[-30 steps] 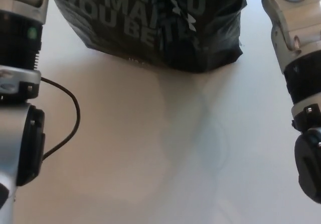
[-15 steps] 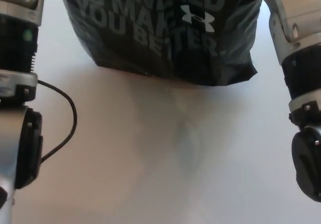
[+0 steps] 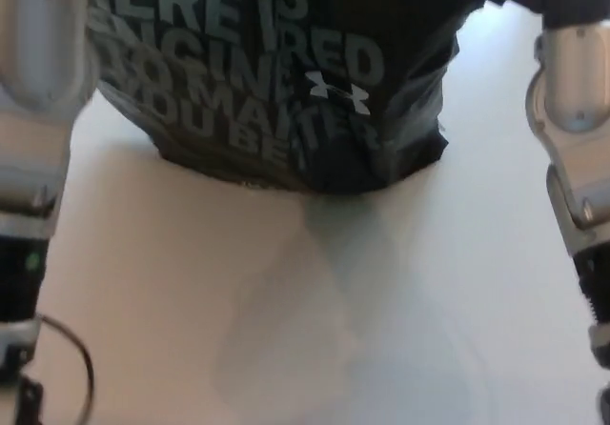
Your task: A plastic bag is kept infront of the robot in the middle of the desk and the robot uses both its hands to grab it from the top and lifts it up and then releases it.
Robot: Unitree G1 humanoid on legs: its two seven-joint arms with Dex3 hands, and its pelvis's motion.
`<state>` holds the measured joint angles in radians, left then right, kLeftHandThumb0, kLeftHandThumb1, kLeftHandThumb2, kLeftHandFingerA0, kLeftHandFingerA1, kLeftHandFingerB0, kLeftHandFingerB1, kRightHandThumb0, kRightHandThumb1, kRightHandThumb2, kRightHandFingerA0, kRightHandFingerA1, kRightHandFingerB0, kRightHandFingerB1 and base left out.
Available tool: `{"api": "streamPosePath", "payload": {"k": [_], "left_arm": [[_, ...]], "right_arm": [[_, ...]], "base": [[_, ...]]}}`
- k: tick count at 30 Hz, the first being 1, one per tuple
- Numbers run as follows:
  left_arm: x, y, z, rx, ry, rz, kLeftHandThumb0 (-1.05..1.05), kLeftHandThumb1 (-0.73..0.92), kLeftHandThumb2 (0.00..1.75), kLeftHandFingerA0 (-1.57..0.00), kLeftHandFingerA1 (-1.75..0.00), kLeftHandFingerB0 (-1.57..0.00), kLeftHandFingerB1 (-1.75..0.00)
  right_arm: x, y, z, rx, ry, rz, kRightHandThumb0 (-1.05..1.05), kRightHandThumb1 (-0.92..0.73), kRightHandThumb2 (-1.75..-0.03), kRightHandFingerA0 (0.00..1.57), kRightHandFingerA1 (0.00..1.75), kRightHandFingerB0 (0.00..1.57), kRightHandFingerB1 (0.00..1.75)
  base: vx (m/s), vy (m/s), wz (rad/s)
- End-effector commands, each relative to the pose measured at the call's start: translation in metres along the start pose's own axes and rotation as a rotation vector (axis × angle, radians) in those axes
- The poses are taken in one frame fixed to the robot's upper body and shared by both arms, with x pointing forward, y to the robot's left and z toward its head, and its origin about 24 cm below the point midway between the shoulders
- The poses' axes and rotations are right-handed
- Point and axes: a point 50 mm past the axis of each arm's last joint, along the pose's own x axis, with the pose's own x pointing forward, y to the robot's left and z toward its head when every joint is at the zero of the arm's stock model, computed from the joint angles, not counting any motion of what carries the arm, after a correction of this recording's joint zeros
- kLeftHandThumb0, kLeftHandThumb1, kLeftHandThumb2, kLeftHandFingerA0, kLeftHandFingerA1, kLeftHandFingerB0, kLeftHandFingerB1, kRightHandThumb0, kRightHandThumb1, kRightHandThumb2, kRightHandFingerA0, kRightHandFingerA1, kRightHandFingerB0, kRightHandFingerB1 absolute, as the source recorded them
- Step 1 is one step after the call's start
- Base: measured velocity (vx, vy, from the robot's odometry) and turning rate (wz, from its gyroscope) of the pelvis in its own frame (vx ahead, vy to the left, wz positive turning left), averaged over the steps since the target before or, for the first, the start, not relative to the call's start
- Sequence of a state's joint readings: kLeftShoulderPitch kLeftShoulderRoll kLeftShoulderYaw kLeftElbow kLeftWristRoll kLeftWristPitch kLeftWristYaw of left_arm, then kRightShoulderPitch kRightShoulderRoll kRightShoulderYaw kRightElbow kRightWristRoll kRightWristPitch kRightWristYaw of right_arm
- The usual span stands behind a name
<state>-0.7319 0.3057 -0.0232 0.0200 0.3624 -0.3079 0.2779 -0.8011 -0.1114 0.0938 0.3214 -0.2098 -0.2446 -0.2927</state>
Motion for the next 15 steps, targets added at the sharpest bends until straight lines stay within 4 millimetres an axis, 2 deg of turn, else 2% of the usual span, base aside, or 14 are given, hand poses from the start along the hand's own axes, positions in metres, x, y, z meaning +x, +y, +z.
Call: {"api": "streamPosePath", "payload": {"k": [1, 3, 4, 5, 6, 7, 8, 9, 11, 12, 15], "left_arm": [[-0.126, 0.011, 0.026, 0.113, -0.005, -0.163, -0.88, 0.62, 1.02, 0.00, -0.11, -0.03, -0.19], [-0.135, 0.016, 0.033, 0.110, -0.016, -0.161, -0.94, 0.67, 1.05, 0.00, -0.08, -0.02, -0.14], [-0.139, 0.018, 0.037, 0.103, -0.023, -0.158, -0.91, 0.66, 1.04, 0.00, -0.09, -0.02, -0.15], [-0.143, 0.022, 0.042, 0.105, -0.035, -0.157, -0.88, 0.65, 1.05, 0.00, -0.12, -0.01, -0.16], [-0.147, 0.025, 0.046, 0.106, -0.041, -0.160, -0.86, 0.65, 1.06, 0.00, -0.13, 0.00, -0.17], [-0.151, 0.029, 0.051, 0.104, -0.047, -0.165, -0.86, 0.83, 0.65, 0.00, -0.19, 0.00, -0.22], [-0.154, 0.031, 0.053, 0.103, -0.051, -0.168, -0.86, 0.83, 0.65, 0.00, -0.19, 0.00, -0.22], [-0.162, 0.036, 0.062, 0.095, -0.059, -0.183, -0.85, 0.65, 1.04, -0.02, -0.16, -0.04, -0.16], [-0.173, 0.041, 0.070, 0.087, -0.062, -0.213, -0.84, 0.65, 1.04, 0.00, -0.17, -0.03, -0.16], [-0.177, 0.044, 0.073, 0.088, -0.066, -0.219, -0.88, 0.67, 1.04, -0.04, -0.17, -0.08, -0.13], [-0.193, 0.054, 0.080, 0.026, -0.019, -0.281, -0.92, 0.67, 1.03, 0.00, -0.11, -0.03, -0.10]], "right_arm": [[-0.118, 0.013, -0.010, -0.098, 0.077, 0.475, -1.04, -0.72, -1.07, 0.00, 0.05, 0.00, 0.00], [-0.133, 0.010, -0.008, -0.095, 0.068, 0.474, -1.03, -0.72, -1.09, 0.00, 0.10, 0.00, 0.06], [-0.141, 0.007, -0.006, -0.099, 0.049, 0.476, -0.90, -0.84, -0.66, 0.00, 0.00, 0.00, 0.00], [-0.150, 0.004, -0.003, -0.098, 0.031, 0.482, -0.95, -0.67, -0.99, 0.00, 0.01, 0.00, 0.00], [-0.158, 0.001, 0.000, -0.115, 0.018, 0.493, -0.94, -0.68, -1.00, 0.00, 0.03, 0.00, 0.00], [-0.167, -0.002, 0.005, -0.136, 0.011, 0.512, -1.05, -0.75, -1.10, 0.00, 0.07, 0.00, 0.03], [-0.173, -0.004, 0.008, -0.139, 0.015, 0.526, -1.05, -0.75, -1.10, 0.00, 0.07, 0.00, 0.03], [-0.189, -0.012, 0.014, -0.151, 0.041, 0.567, -1.05, -0.75, -1.11, 0.00, 0.05, 0.00, 0.00], [-0.206, -0.021, 0.018, -0.141, 0.070, 0.590, -1.05, -0.74, -1.10, 0.01, 0.07, 0.00, 0.00], [-0.213, -0.024, 0.018, -0.135, 0.101, 0.604, -1.04, -0.72, -1.10, 0.03, 0.11, 0.00, 0.00], [-0.233, -0.032, 0.018, -0.131, 0.154, 0.630, -1.02, -0.73, -1.09, 0.05, 0.18, 0.00, 0.00]], "base": [[-0.01, 0.012, 0.17], [0.00, 0.001, 0.12], [0.00, 0.000, 0.00], [0.00, 0.000, 0.00], [0.00, 0.000, 0.08], [0.00, 0.000, 0.11], [0.00, 0.000, 0.11], [0.00, 0.000, 0.12], [0.00, 0.000, 0.12], [0.00, 0.000, 0.00], [0.00, 0.000, -0.14]]}}
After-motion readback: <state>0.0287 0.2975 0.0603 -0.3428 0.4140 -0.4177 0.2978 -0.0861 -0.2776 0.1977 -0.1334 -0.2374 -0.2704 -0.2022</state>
